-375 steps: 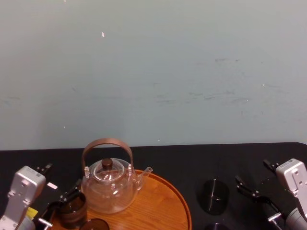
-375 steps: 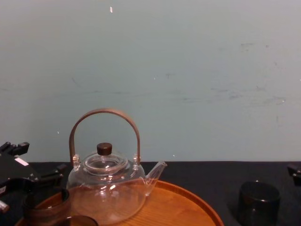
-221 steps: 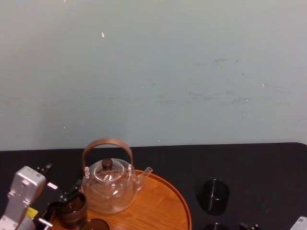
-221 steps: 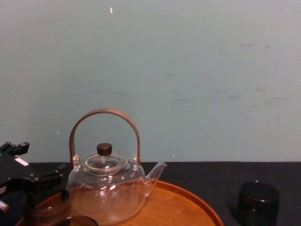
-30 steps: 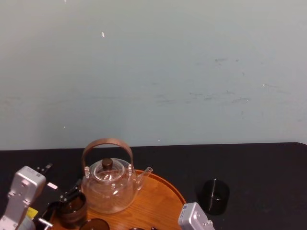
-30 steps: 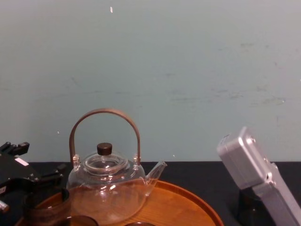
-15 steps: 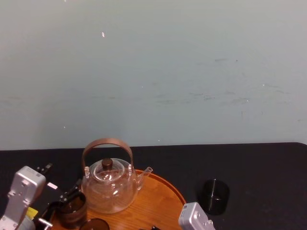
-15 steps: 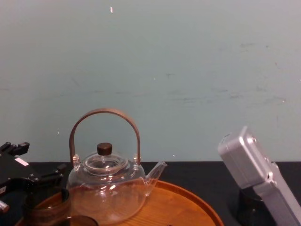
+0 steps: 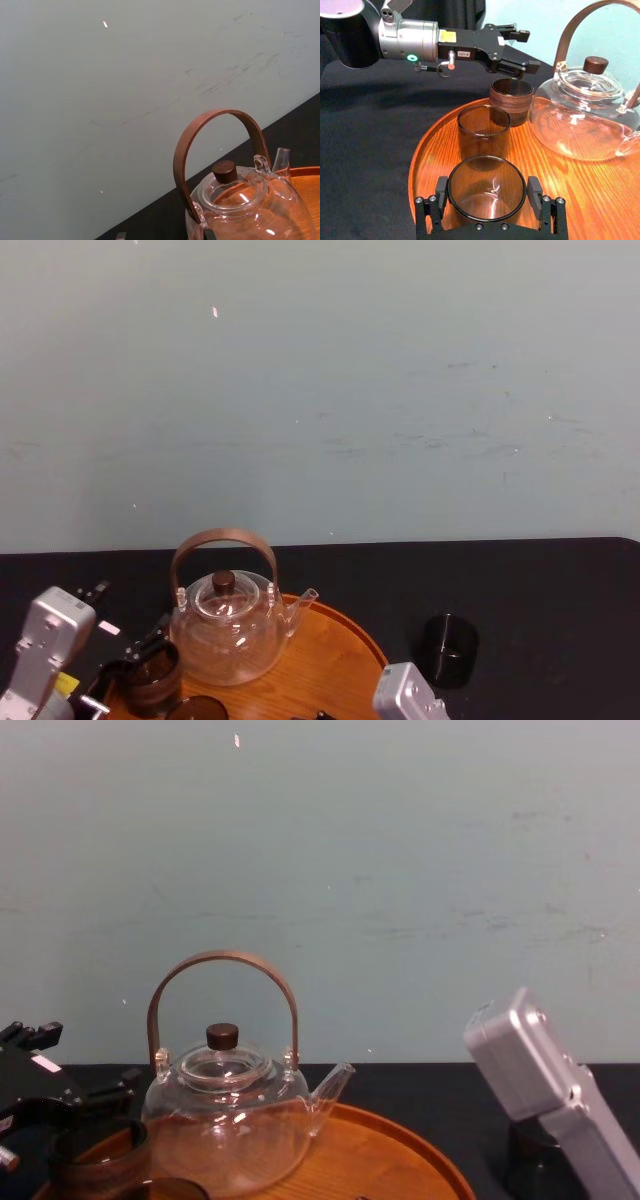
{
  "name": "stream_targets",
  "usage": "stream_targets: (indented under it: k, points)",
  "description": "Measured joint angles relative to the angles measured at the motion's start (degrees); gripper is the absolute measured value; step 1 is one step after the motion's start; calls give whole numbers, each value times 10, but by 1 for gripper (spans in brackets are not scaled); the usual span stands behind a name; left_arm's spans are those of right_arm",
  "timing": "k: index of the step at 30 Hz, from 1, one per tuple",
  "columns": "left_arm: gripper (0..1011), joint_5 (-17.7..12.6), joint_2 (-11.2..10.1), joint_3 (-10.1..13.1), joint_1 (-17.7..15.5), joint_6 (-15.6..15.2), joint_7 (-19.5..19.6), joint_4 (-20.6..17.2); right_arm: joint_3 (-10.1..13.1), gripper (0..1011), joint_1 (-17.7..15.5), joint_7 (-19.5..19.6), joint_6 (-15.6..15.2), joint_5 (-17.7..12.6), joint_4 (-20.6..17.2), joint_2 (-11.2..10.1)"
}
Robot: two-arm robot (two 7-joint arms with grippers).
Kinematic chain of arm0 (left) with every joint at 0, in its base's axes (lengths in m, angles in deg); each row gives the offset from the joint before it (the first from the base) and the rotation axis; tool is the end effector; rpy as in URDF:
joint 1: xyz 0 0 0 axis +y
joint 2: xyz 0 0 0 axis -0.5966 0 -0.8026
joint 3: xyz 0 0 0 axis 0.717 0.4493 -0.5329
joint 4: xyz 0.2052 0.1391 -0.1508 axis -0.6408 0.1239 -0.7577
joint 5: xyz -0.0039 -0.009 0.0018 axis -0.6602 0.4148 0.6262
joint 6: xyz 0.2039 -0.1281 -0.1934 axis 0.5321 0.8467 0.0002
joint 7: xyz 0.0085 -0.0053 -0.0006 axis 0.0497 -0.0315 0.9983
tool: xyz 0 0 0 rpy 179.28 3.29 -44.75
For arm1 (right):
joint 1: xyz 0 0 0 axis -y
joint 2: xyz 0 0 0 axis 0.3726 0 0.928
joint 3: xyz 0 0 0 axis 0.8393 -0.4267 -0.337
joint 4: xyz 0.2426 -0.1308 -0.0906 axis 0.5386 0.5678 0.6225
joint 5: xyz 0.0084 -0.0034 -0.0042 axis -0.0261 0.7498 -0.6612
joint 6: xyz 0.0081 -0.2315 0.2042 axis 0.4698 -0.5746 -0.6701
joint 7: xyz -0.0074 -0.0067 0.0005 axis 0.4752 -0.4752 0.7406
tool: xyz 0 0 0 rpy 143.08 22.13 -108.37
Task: Pick up the glass from the table and place it on the tray.
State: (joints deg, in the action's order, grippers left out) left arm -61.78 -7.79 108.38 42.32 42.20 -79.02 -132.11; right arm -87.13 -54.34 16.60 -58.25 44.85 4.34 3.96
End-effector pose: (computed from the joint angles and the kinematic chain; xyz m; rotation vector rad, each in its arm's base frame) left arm 0.3552 0.0811 -0.3083 0.3168 -0.2704 1.2417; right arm 0.3487 0.0445 -0.3318 -0.2470 0.0167 -0.4431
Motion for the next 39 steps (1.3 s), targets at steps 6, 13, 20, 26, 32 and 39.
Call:
stream_targets:
  k: [6, 13, 20, 26, 32, 39]
  points:
    - [1001, 0, 0, 0, 0, 0, 0, 0, 5, 1002, -6, 1, 11, -5, -15, -9]
    - [1001, 0, 0, 0, 0, 0, 0, 0, 13, 1002, -19, 16, 25, 10, -67, -33]
    - [1001, 0, 0, 0, 0, 0, 0, 0, 28, 1002, -43, 20, 58, 20, -129, -60]
    - [1001, 0, 0, 0, 0, 0, 0, 0, 42, 1002, -70, 26, 81, 26, -178, -83]
    - [1001, 0, 0, 0, 0, 0, 0, 0, 58, 1002, -96, 38, 85, 31, -207, -99]
    - [1001, 0, 0, 0, 0, 0, 0, 0, 81, 1002, -130, 49, 86, 32, -225, -116]
